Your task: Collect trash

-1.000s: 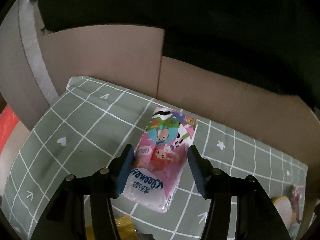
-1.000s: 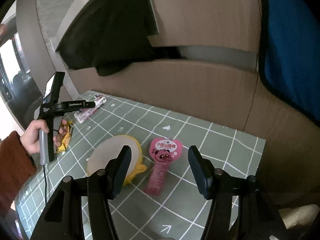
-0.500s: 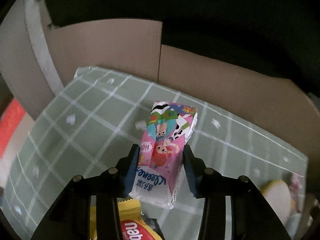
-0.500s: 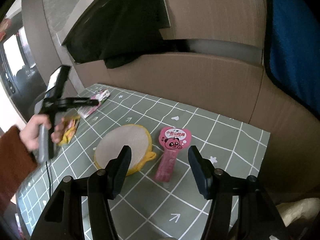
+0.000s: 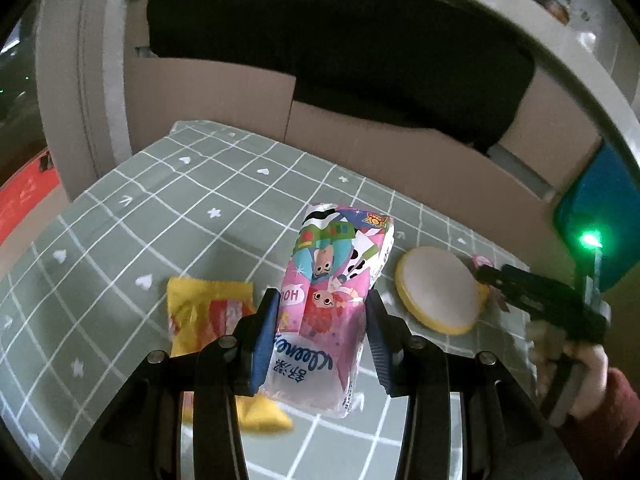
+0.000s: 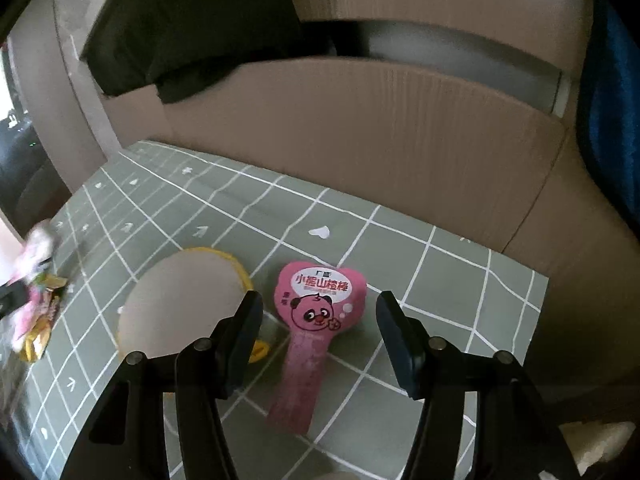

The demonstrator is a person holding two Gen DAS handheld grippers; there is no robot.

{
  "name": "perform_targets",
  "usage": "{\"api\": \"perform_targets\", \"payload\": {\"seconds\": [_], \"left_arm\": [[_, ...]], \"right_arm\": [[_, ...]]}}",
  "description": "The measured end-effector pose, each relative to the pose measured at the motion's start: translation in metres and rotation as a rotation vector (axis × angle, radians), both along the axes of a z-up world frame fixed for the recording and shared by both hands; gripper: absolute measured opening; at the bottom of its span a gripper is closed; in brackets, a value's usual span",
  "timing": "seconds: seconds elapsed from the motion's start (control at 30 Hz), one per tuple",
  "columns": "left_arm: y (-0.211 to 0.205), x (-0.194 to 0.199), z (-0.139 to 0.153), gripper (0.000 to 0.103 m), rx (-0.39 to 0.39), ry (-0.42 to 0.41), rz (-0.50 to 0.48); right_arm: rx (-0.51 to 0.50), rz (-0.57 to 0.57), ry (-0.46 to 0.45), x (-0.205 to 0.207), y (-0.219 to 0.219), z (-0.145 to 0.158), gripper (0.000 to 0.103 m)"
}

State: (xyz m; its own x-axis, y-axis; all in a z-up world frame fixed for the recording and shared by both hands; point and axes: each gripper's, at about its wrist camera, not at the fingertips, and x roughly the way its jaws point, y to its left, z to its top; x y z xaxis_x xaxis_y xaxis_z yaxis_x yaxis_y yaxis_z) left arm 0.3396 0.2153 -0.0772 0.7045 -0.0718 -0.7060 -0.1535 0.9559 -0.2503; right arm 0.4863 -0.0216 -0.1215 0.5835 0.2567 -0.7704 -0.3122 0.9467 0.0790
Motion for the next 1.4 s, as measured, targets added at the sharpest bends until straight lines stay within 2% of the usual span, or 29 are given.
{"api": "perform_targets", "payload": {"seconds": [0.17, 0.23, 0.27, 0.43, 0.73, 0.87, 1.17, 1.4], "left_arm": [[-0.004, -0.019, 0.001, 0.043, 0.014, -0.048, 0.029], [-0.007, -0.019, 0.0, 0.043, 0.016, -0.057, 0.02], [-0.008, -0.018, -0.001, 0.043, 0.011, -0.057, 0.014], [-0.015, -0.022, 0.001, 0.043, 0.006, -0.067, 0.012], [-0.039, -0.048, 0.019, 0.043, 0.063, -0.134, 0.022], [-0.044, -0.062, 0.025, 0.043, 0.087, -0.145, 0.036], [-0.046, -0.093, 0.032, 0.044, 0.086, -0.157, 0.07], [-0.054, -0.106, 0.04, 0.044, 0.092, -0.167, 0.069]], "right_arm": [[-0.022, -0.012, 0.043, 0.008, 0.001, -0.011, 0.056], [-0.022, -0.02, 0.053, 0.008, -0.001, -0.013, 0.046], [-0.029, -0.022, 0.042, 0.006, -0.002, -0.011, 0.046], [-0.012, -0.001, -0.026, -0.02, -0.008, 0.014, 0.046], [0.059, 0.089, -0.087, -0.088, -0.014, 0.058, 0.046], [0.085, 0.127, -0.094, -0.113, -0.008, 0.065, 0.046], [0.133, 0.184, -0.12, -0.155, -0.004, 0.076, 0.046], [0.131, 0.195, -0.158, -0.179, -0.007, 0.081, 0.046]]}}
